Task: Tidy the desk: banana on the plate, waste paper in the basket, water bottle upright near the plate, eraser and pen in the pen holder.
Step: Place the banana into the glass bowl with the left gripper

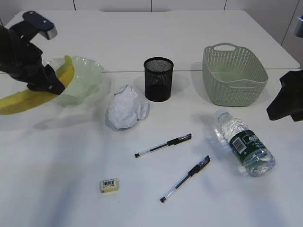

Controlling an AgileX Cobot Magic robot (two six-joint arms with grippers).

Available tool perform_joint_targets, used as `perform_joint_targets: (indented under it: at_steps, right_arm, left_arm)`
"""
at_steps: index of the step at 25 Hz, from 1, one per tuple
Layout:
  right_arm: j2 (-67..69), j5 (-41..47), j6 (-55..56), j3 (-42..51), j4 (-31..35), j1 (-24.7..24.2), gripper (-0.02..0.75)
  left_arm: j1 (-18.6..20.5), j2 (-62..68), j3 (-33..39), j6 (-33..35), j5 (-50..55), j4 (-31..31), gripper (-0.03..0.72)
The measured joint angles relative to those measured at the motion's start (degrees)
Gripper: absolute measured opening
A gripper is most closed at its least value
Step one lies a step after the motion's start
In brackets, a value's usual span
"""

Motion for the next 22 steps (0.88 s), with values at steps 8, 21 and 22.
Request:
perform_joint_targets:
  at_steps: [8,21,22]
  right_arm:
    - [0.0,0.41,0.0,0.0,0.0,0.0,0.408]
    - [0.0,0.41,0.0,0.0,0.0,0.0,0.408]
    - [0.0,0.41,0.0,0.0,0.0,0.0,0.408]
  left_arm:
    - [0.0,5.42,-8.57,-9.11,4.08,9.78,0.296]
    - [0.0,14.35,-21.38,-13.42,7.53,13.43,0.296]
    - [0.0,15.25,-22.9,-13.42,8.01,13.67,0.296]
